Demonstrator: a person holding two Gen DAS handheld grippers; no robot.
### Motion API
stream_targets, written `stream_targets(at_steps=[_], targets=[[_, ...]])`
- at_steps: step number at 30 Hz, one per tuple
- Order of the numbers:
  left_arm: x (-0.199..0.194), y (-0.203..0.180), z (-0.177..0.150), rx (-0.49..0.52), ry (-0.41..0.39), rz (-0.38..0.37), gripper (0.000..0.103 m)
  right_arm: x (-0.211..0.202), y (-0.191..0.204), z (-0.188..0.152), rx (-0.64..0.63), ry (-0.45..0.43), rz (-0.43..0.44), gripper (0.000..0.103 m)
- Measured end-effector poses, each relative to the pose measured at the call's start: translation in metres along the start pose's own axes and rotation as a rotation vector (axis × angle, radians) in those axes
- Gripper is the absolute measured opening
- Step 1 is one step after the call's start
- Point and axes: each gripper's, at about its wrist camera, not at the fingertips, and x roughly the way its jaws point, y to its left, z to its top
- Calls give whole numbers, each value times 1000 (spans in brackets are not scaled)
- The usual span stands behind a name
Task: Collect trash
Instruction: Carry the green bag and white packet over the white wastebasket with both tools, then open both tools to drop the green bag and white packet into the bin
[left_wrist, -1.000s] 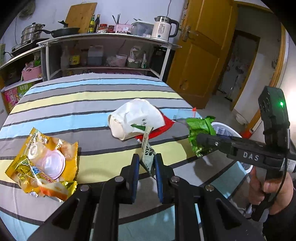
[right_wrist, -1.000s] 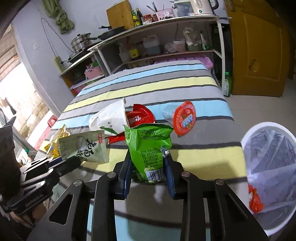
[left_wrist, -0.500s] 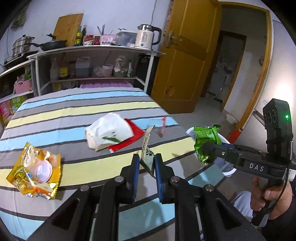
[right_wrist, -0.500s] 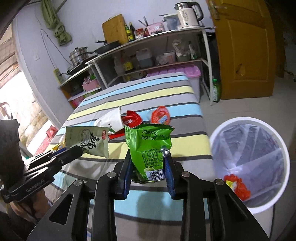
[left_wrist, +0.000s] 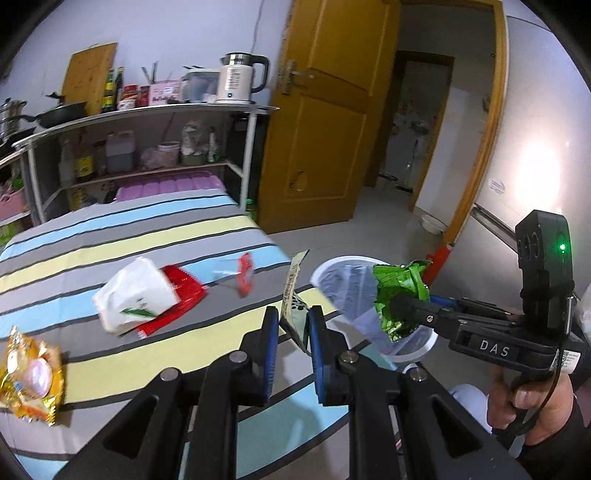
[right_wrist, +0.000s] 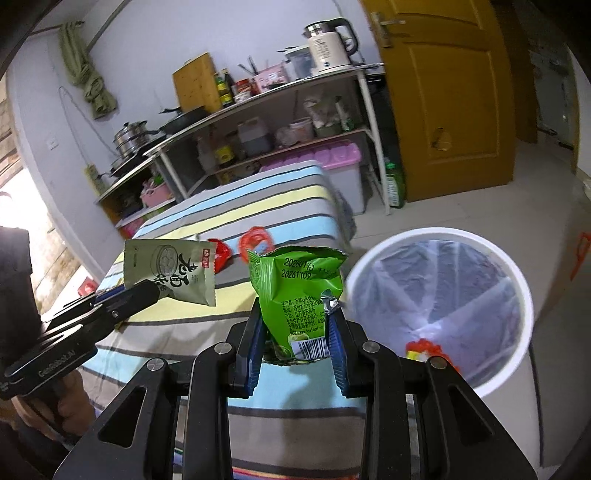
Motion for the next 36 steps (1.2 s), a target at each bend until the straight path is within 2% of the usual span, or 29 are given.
stream_targets(at_steps=[15,36], targets=[[48,-52,16,61,32,-88,17,-18,-62,-1,98,-36,-98,32],[116,-69,16,68,145,-126,18,14,-111,-6,184,46,-159,38]])
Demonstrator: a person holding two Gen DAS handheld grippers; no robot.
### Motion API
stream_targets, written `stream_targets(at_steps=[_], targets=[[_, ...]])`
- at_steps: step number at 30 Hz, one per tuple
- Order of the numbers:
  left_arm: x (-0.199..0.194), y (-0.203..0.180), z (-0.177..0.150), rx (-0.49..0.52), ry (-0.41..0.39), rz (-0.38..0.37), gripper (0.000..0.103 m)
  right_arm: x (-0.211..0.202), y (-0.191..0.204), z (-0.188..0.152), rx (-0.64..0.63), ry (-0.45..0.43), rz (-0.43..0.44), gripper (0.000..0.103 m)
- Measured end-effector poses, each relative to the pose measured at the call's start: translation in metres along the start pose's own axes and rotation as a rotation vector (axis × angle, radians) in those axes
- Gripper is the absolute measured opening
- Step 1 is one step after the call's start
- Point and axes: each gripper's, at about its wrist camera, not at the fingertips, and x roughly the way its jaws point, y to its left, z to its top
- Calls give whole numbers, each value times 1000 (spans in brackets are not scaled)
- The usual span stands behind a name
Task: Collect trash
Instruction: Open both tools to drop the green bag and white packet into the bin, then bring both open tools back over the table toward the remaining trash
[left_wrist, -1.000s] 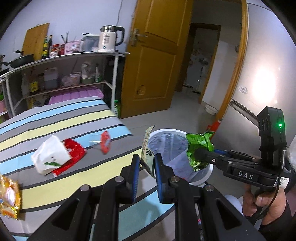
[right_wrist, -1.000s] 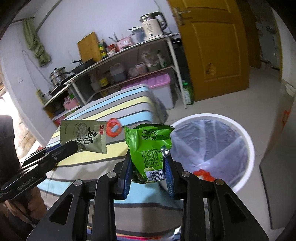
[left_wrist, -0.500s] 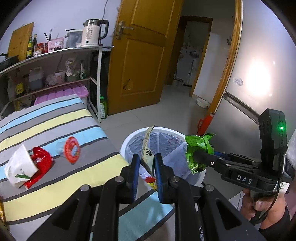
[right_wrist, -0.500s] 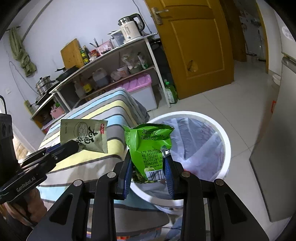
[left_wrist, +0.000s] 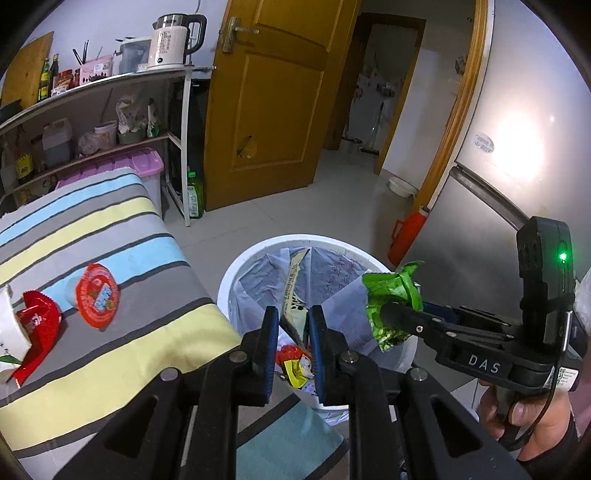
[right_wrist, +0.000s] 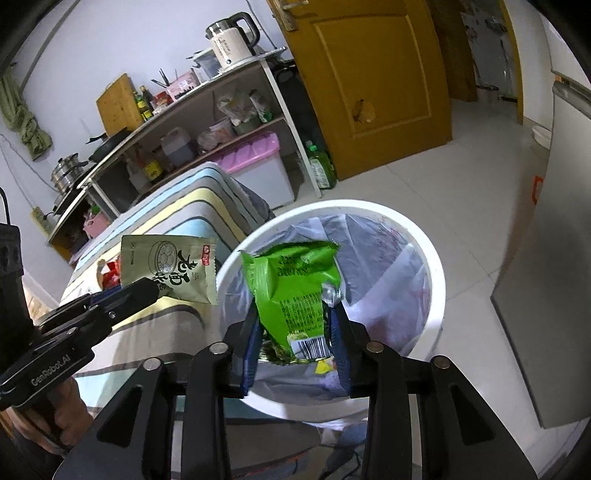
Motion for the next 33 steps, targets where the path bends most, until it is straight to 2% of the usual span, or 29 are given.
stream_targets(at_steps=[2,4,7,9,20,33], targets=[[3,-1,0,0,7,-3,18,3,-3,-1,8,9,-12,41],[7,2,3,-2,14,-9,18,4,-6,-1,16,12,-17,50],[9,2,3,-1,23,-13,20,4,-11,-2,21,9,-19,51],[10,2,2,-3,25,-14,24,3,-12,-2,22,5,-19,51],[-5,5,-2,-20,-1,-6,25,-12,1,0,0,-37,13,51],[-54,17,-18,-48,-70,27,25,-55,52,-8,-105,-141,57,51]])
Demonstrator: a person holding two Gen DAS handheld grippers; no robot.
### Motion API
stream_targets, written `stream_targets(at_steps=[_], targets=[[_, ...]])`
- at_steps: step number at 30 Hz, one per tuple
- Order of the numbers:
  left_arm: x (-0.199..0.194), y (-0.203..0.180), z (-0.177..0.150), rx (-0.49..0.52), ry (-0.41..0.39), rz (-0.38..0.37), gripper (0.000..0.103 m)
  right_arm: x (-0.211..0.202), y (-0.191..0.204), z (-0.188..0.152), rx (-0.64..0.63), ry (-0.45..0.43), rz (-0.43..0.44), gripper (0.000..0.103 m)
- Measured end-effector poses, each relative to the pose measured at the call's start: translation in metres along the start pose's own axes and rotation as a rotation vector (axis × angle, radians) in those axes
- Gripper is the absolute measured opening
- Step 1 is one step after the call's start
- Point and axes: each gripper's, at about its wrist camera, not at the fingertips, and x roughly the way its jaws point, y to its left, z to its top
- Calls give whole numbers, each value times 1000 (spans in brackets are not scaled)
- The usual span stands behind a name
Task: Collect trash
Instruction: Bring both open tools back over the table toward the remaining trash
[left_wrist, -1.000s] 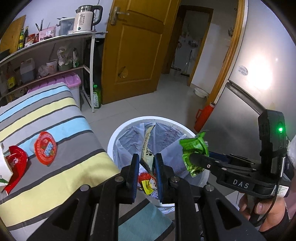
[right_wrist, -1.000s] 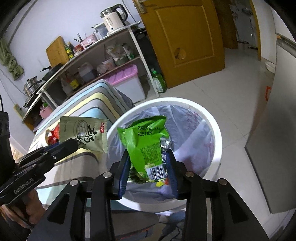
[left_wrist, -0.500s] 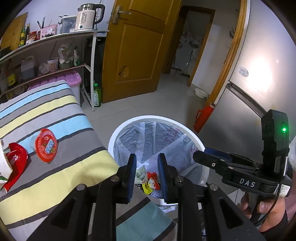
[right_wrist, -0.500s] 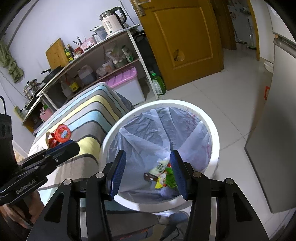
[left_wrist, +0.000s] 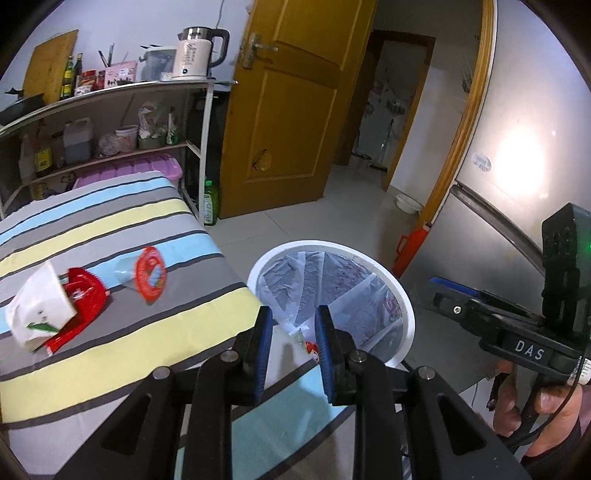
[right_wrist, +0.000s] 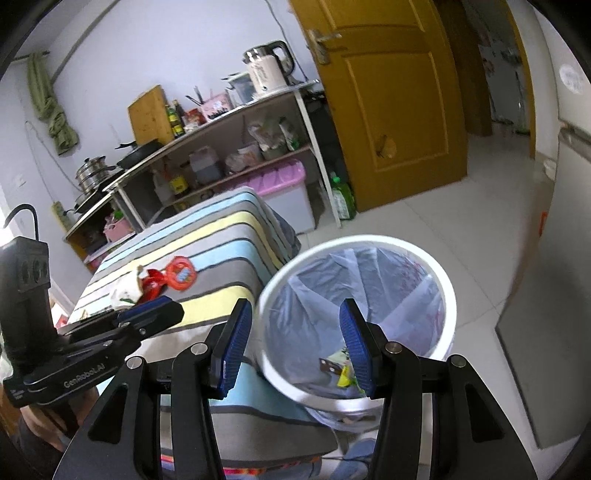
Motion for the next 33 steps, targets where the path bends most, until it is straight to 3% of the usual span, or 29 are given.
stream_targets(at_steps=[19,33], targets=[[-77,28,-28,-60,-107,86,25,-26,82,-18,-155,-27,85,51],[-109,65,-57,-124,-138,180,25,-12,118,-31,-224,9,158,51]])
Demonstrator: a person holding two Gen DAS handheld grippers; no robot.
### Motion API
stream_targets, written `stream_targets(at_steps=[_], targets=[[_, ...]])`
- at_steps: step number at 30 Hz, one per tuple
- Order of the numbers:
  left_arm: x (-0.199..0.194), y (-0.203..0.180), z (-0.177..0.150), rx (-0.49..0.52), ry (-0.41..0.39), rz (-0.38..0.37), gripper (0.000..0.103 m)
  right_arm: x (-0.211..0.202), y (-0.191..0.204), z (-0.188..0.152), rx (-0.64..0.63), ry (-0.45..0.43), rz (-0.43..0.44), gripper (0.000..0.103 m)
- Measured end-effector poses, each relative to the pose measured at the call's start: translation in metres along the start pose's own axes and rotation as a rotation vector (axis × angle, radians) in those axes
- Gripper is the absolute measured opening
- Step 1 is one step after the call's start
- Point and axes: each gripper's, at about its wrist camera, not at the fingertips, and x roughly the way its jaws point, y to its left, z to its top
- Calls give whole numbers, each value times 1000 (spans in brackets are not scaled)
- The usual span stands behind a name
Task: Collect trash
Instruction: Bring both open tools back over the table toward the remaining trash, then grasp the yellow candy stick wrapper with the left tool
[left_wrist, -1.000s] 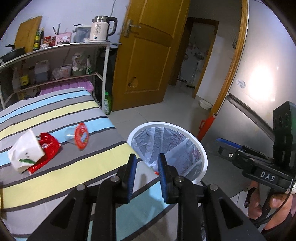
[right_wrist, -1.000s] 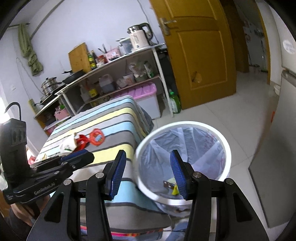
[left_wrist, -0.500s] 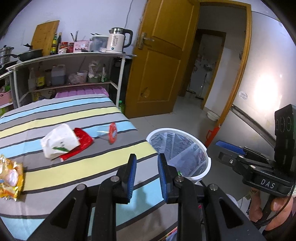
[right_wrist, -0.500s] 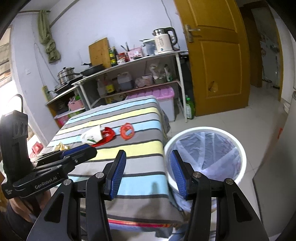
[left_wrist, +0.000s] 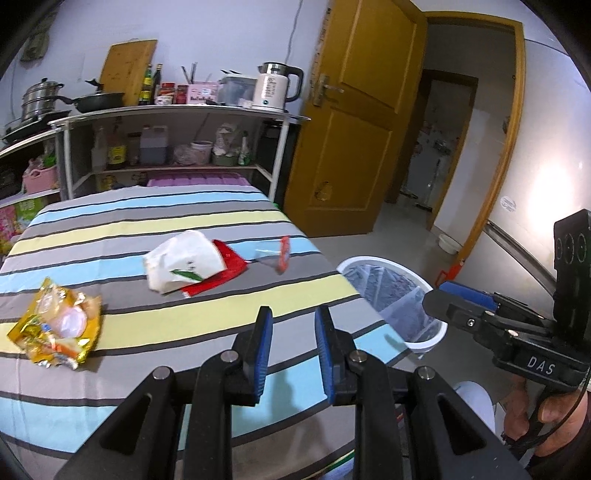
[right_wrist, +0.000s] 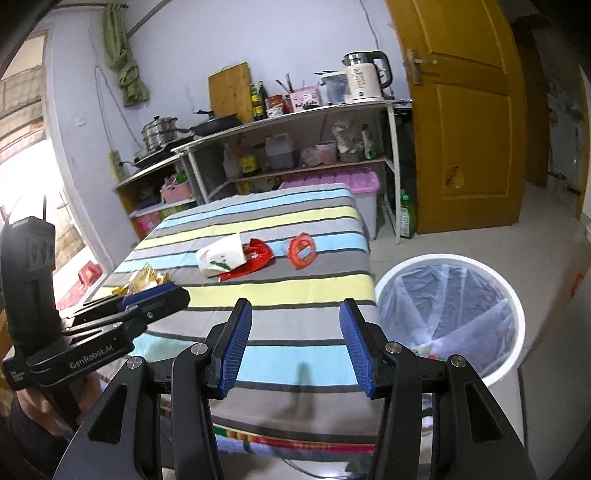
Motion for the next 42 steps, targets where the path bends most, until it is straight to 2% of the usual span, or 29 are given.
stream_targets(at_steps=[13,17,21,23,28,34,39,42], targets=[[-26,56,-12,-46,-58,139,25,38,33,2,-41,69,77,51],[-35,80,-15,-91,-71,185,33,48,45,5,-62,86,100,51],[-42,106,-18,-140,-86,231,50,58,55,7,-82,101,114,51],[-44,118,-20,-166,-88,254,51,62,58,7,-88,110,118,51],[-37,141,-24,-230,-64,307,52,72,64,8,-102,124,126,51],[-20,155,-26,-304,-21,320,52,80,63,8,-102,139,124,51],[-9,168,-24,-378,-2,406,52,86,63,9,-99,147,127,51],[2,173,-26,-396,40,426,52,89,63,9,-98,151,133,51]])
